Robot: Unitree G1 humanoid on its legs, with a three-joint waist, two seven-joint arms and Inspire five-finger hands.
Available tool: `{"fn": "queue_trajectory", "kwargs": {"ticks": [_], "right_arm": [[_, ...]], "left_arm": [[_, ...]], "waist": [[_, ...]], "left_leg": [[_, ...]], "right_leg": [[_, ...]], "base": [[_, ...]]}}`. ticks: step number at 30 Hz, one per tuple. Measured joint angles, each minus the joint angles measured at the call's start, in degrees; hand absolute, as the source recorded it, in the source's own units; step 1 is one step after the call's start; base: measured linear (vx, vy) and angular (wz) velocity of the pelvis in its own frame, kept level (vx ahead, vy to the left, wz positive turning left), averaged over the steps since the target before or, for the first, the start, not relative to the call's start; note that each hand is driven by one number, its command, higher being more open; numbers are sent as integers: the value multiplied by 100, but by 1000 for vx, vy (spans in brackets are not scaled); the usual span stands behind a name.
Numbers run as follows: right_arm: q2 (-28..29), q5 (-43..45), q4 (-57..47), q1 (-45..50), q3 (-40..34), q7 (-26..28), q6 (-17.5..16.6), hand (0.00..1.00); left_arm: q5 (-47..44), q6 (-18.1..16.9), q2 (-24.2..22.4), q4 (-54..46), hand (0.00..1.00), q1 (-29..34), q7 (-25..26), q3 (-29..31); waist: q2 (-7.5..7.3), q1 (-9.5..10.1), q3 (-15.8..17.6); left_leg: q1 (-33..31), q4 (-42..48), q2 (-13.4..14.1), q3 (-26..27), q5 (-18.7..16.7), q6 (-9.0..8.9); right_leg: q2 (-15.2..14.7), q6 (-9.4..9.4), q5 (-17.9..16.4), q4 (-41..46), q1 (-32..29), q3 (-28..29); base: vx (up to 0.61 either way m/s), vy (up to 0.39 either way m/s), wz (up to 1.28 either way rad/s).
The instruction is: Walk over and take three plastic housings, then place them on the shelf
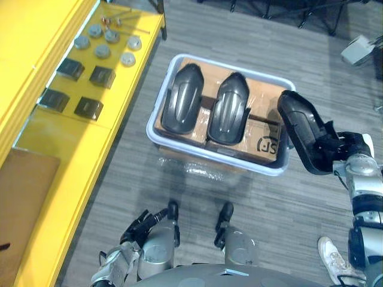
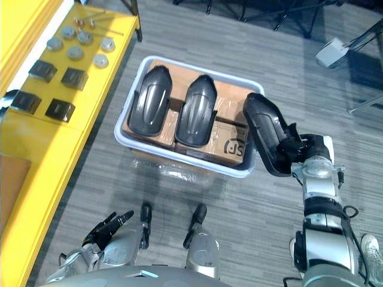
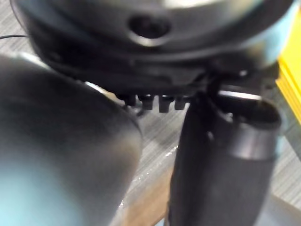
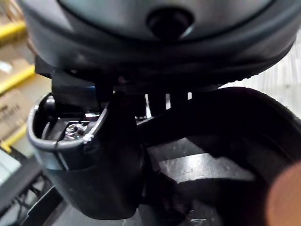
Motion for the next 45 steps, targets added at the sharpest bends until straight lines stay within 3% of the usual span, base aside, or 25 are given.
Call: {"fn": "queue_trajectory", "kwargs": {"ticks": [4,7,8,11,14,18,23,26,45], "right_arm": [[397,-376,-1475,582,-304,-767,-352,0],[1087,-992,-2341,843,-392,-1251,-670,0],[1325,-1258,-2543,942,-332,-1375,-912,0],[1496,-1730,-2715,1030,-144,-1592,-1372,0],[1568,-2023,-2795,1028,-58,-1899,-1713,0],[1568,-2234,-3032,960,258,-2083,-2020,0],[1569,-2237,-3036,747,920,-2062,-2450,0],[1574,-2246,-3039,703,1171,-2053,-2565,0],[2396,-2251,-2891,610,2281,-2131,-2597,0]], "left_arm": [[-46,-27,-81,-954,100,278,24,75],[-184,-355,-202,-1882,100,233,355,90],[-305,-545,-232,-2218,100,134,477,124],[-511,-876,-317,-3120,100,-204,583,203],[-550,-911,-379,-3995,100,-467,554,51],[-751,-696,-387,-4685,100,-630,349,-429],[-1168,64,-402,-4778,100,-671,149,-1151],[-1172,185,-402,-4775,100,-672,126,-1267],[-1587,181,-396,-4757,100,-904,-77,-1654]], "waist": [[-52,-24,-469],[-132,-43,-651],[-152,-40,-764],[-121,-14,-860],[-12,2,-934],[101,11,-1049],[102,7,-1194],[102,13,-1195],[182,24,-1412]], "left_leg": [[132,-244,-26,99,8,14],[293,-334,-1,104,1,-6],[305,-338,27,111,-4,-13],[370,-342,34,107,0,-16],[453,-416,9,84,11,-4],[464,-416,-4,100,43,10],[477,-352,4,157,45,10],[514,-343,5,162,45,10],[535,-419,10,200,58,12]], "right_leg": [[23,39,116,-240,44,98],[79,50,123,-385,232,92],[105,50,122,-388,239,95],[108,49,118,-392,326,62],[85,50,117,-392,411,-13],[73,54,119,-418,423,-51],[80,91,145,-501,475,-42],[80,94,147,-502,520,-45],[86,92,146,-506,521,-116]], "base": [[20,8,-13],[-23,-35,-4],[-30,-44,-2],[-33,-23,2],[-33,7,8],[-2,6,3],[8,-13,-5],[0,0,0],[-30,-5,0]]}}
